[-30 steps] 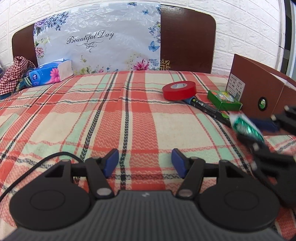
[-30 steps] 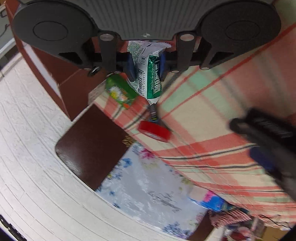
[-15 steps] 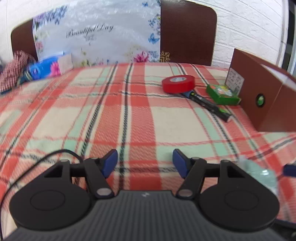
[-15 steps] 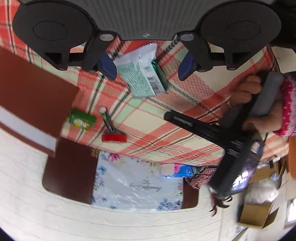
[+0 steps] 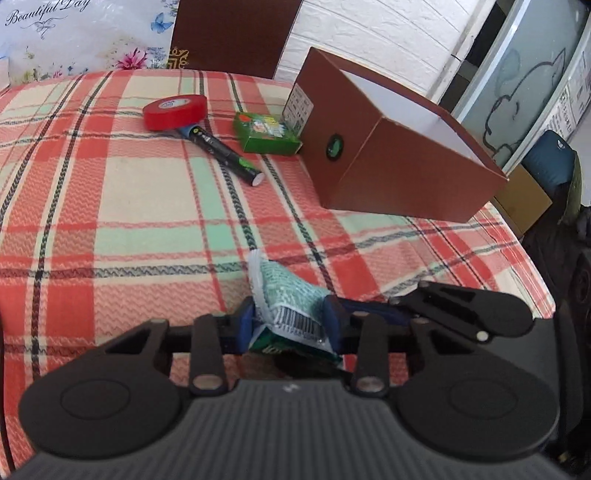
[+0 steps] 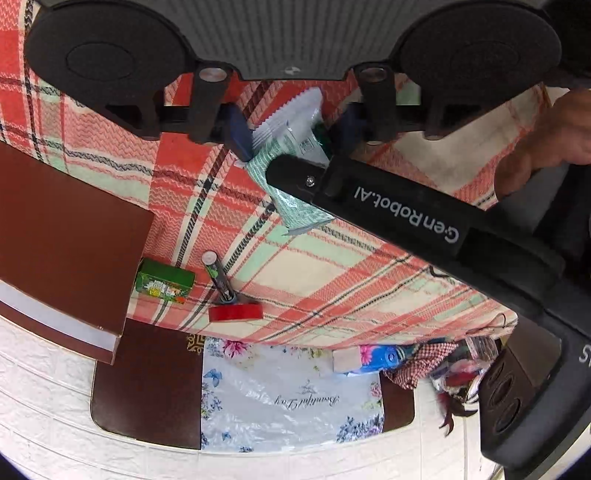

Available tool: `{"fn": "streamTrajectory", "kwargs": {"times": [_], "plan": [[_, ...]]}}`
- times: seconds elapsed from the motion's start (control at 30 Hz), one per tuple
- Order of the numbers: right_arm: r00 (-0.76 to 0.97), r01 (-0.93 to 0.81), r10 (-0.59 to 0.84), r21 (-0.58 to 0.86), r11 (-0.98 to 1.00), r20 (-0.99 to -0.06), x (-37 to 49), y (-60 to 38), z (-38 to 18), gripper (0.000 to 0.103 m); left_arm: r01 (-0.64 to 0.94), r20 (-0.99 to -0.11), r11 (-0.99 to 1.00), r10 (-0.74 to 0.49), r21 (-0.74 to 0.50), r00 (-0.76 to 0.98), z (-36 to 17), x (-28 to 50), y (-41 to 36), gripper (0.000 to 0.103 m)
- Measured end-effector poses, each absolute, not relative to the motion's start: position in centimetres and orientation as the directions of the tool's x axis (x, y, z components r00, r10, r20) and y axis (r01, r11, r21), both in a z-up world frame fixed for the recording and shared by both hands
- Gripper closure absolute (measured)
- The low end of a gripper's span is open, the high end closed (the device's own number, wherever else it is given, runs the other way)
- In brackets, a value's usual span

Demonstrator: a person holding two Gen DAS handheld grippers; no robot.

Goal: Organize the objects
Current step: 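Set the packet down with the right gripper while the left gripper grasps it, then carry the packet over the brown box and open the left gripper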

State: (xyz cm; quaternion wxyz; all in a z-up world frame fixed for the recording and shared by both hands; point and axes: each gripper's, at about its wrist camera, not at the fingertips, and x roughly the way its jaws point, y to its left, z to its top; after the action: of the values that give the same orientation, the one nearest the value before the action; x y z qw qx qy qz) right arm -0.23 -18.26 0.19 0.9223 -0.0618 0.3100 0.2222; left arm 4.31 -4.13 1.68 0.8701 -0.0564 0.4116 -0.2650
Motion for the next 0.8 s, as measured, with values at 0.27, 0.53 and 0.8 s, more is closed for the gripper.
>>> {"fn": "streamTrajectory", "kwargs": {"times": [0.27, 0.53, 0.8], "plan": [[0.858, -0.357, 0.308, -0.046, 0.933, -0.411, -1.7, -20.1, 3.2, 0.071, 0.579, -0.542, 0.778, -0.604, -0.244, 0.584, 9.2, 3.0, -7.2, 0.069], [0.973, -0.11, 0.086, -0.103, 0.989, -0.215, 0.5, -24.8, 8.0, 0.071, 0.682, -0.443, 0.717, -0.662, -0.141, 0.604, 15.2, 6.9, -15.2, 0.069], [0.94, 0.059, -0.106, -0.149, 0.987, -0.325, 7.1, -28.5, 6.0, 0.046, 0.57, -0.534, 0.819, -0.512, -0.067, 0.672, 12.3, 12.9, -21.6, 0.056]]}}
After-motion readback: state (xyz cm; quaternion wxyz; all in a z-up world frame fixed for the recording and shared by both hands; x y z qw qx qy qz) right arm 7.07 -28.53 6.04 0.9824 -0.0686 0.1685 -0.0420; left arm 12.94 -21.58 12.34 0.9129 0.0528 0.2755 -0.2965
